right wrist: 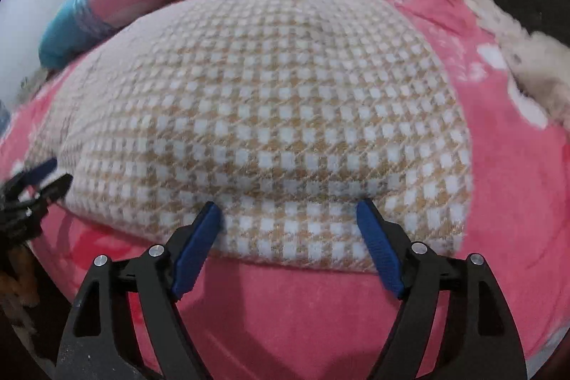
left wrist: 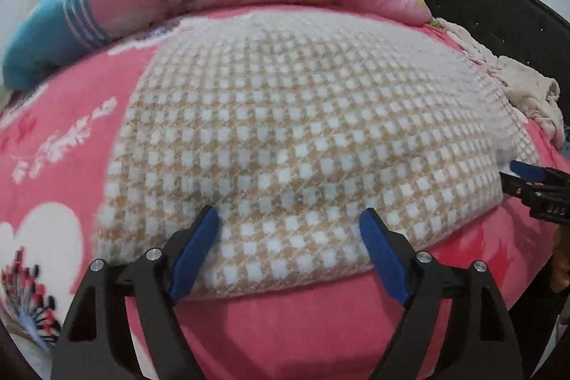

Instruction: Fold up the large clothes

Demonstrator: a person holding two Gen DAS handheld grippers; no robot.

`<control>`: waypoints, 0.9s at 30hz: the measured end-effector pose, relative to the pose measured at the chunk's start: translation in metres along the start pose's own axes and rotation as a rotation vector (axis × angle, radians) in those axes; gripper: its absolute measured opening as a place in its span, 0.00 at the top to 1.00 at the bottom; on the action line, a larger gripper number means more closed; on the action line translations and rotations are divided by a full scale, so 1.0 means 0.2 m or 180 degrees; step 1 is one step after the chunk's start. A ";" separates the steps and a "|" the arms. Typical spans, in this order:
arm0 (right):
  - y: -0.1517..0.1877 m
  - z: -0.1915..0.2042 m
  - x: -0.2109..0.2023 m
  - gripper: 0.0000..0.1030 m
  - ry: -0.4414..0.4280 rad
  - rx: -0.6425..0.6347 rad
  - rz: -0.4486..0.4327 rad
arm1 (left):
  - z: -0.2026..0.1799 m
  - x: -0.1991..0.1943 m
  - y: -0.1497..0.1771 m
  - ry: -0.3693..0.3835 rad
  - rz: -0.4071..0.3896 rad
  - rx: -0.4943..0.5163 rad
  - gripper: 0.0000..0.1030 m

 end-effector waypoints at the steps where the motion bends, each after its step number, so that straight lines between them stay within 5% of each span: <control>1: -0.01 0.02 -0.06 0.29 -0.0118 0.0010 -0.0046 | -0.01 -0.03 -0.01 0.0032 -0.0015 -0.0006 0.21; 4: 0.04 0.03 -0.25 0.26 -0.0315 0.0059 -0.0228 | -0.02 -0.18 -0.02 0.0194 -0.0187 -0.0071 0.21; 8: 0.11 0.05 -0.47 0.16 -0.0345 0.0113 -0.0505 | -0.01 -0.40 0.00 0.0160 -0.0465 -0.0141 0.05; 10: 0.13 0.06 -0.56 0.12 -0.0312 0.0097 -0.0675 | -0.04 -0.51 -0.03 0.0096 -0.0671 -0.0121 0.05; 14: 0.09 0.16 -0.72 0.08 -0.0140 -0.0021 -0.0986 | -0.11 -0.68 -0.09 -0.0159 -0.0905 -0.0041 0.05; 20: 0.05 0.28 -0.90 0.08 0.0129 -0.0124 -0.1464 | -0.15 -0.78 -0.11 -0.0667 -0.0897 -0.0016 0.05; 27: 0.09 0.31 -0.81 0.08 0.0246 -0.0140 -0.1154 | -0.14 -0.77 -0.07 -0.0626 -0.0776 -0.0209 0.05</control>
Point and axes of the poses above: each gripper's, at about its wrist camera, not at the fingertips, and x roughly the way its jaws point, z to its left, y to its underside, the point moved 5 cm from there along x, roughly the way its jaws point, and after that the axes turned 6 degrees about x, right-handed, at the moved point
